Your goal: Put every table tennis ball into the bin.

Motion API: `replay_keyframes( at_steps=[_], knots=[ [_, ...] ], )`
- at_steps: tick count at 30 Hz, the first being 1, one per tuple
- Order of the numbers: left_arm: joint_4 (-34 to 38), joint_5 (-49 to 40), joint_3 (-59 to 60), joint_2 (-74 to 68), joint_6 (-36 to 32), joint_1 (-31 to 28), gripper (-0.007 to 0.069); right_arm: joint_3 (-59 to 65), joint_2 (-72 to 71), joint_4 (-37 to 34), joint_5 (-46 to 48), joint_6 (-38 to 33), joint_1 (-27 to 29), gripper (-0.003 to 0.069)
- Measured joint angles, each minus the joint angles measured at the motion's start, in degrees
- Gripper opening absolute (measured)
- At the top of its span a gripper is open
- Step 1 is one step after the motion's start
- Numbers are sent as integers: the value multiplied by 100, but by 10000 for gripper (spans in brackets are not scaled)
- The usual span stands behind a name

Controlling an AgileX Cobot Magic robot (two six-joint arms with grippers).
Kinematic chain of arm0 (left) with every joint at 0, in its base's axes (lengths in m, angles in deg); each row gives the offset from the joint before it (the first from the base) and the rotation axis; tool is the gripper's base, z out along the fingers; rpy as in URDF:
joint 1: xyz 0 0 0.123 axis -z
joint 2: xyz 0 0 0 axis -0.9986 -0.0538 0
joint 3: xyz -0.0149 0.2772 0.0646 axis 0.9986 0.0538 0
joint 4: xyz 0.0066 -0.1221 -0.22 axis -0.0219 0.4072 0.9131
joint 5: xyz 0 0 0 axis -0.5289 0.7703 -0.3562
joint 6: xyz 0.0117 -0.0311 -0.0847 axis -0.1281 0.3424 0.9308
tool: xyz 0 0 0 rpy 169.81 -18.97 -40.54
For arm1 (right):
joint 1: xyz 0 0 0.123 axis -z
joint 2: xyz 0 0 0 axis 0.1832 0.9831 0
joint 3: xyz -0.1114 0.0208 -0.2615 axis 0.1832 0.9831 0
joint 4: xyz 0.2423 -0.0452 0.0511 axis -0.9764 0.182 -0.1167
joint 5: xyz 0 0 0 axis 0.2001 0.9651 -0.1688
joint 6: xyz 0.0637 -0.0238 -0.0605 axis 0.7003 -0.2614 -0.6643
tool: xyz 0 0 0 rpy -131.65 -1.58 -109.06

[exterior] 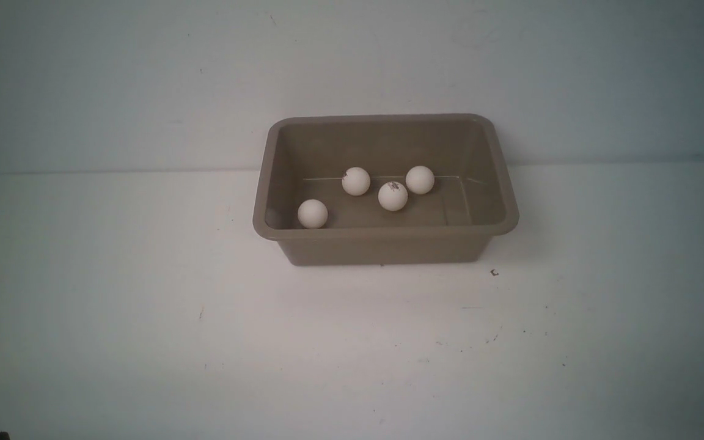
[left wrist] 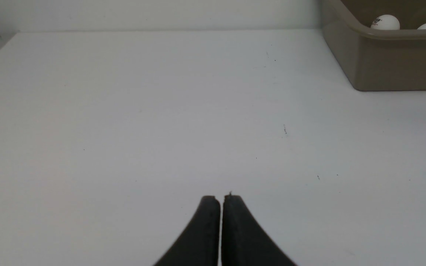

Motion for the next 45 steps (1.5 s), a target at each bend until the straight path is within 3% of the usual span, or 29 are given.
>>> replay_keyframes(
  at_steps=[45],
  knots=[
    [0, -7, 0, 0, 0, 0, -4, 123, -30, -169, 192, 19, 7, -17]
  ],
)
